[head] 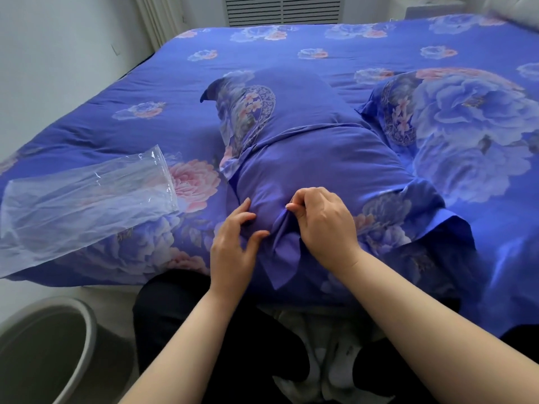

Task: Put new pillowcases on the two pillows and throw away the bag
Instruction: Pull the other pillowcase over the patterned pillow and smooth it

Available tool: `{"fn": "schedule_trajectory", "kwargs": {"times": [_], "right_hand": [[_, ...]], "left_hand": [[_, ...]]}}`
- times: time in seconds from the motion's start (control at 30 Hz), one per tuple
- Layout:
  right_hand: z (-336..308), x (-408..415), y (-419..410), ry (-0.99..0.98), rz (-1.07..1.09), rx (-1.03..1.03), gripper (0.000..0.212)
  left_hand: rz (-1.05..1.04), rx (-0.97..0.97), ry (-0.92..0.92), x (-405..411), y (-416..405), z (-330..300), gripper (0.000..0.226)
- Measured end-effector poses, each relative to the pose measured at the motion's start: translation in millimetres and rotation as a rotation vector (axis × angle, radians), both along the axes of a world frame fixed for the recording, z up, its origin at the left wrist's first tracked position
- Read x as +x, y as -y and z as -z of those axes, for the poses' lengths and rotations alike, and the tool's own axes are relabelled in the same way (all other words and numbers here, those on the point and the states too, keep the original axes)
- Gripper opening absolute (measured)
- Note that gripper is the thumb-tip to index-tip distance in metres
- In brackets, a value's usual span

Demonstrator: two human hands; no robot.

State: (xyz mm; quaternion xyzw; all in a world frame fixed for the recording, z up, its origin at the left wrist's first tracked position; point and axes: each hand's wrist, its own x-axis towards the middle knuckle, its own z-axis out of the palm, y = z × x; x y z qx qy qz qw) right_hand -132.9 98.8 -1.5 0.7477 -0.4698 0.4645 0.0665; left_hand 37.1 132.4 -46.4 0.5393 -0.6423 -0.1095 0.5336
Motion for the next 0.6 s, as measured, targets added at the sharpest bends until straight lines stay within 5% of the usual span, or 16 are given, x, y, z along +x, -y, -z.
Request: {"fn": "schedule_trajectory", "kwargs": {"times": [0.23, 0.33, 0.47, 0.6], "right_hand": [[5, -5, 4, -0.033, -0.07, -0.065, 0.019], [4, -14, 9, -0.185, -0.163, -0.075, 0.021], [-1, -24, 9, -0.419, -0.179, -0.088, 0.027], [-14, -20, -3, -0.208, -0.115, -0.069, 0.018]], "left_hand": [[-0.018, -0.127, 0.058, 5, -3, 3, 0.011], [0.055, -0.135, 0.064, 7, 1, -8, 0.024], [0.015, -0.045, 0.121, 3, 7, -30, 0.013], [-0.005, 0.078, 0.071, -8, 27, -55, 0.007]]}}
